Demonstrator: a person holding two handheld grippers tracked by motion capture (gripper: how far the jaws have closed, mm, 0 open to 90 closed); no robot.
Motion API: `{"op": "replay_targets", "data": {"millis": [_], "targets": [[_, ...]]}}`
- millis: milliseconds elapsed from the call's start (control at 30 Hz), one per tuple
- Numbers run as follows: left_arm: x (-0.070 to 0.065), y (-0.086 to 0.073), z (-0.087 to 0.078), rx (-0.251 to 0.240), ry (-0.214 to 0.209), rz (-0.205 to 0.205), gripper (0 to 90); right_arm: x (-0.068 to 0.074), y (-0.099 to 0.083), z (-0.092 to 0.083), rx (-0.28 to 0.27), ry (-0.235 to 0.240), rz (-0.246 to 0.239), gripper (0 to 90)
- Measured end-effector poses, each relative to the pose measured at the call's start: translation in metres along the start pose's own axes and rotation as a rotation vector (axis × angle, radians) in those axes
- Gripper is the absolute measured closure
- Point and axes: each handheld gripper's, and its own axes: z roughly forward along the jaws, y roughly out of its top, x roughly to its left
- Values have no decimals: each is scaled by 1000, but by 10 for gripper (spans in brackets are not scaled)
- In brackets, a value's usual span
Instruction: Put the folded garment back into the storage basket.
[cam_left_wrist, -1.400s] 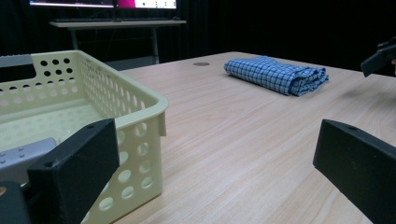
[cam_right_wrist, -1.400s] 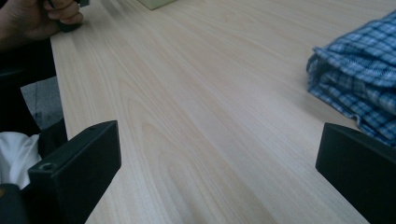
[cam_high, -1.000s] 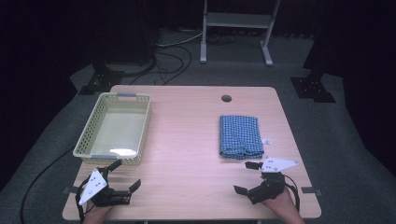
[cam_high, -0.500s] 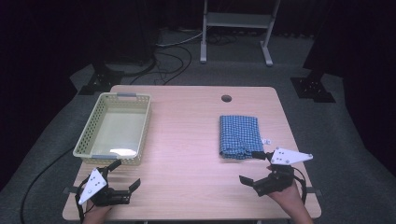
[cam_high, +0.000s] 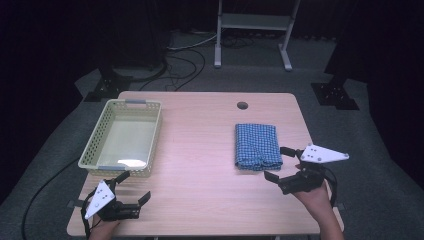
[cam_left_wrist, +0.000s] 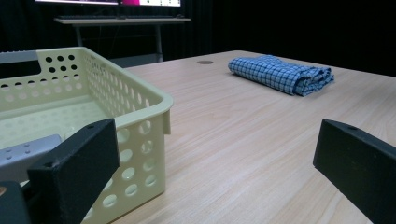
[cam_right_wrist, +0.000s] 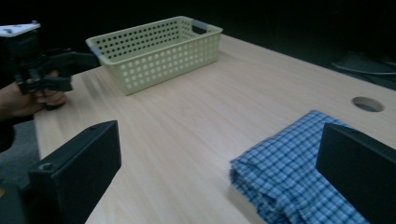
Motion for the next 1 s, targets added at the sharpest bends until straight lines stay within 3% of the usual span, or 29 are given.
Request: {"op": "replay_targets", "data": {"millis": [233, 467, 600, 667, 767, 800, 1000], "targets": [[0, 0, 0, 2, -1, 0, 0, -11, 9, -4, -40, -69, 6, 0], [0, 0, 0, -1, -1, 1, 0, -23, 16, 1, -14, -115, 17, 0], [-1, 0, 1, 2, 3, 8, 0, -38, 16, 4, -34, -152, 73, 0], [-1, 0, 1, 4, 4, 13, 0, -39, 16, 4, -41, -154, 80, 0], [-1, 0, 1, 4, 3, 12, 0, -46, 16, 7, -40, -195, 89, 0], [0, 0, 1, 1, 3, 4, 0, -54, 13, 11, -26, -219, 109, 0], [-1, 0, 1, 2, 4, 6, 0, -73, 2, 22, 26, -260, 177, 0]]}}
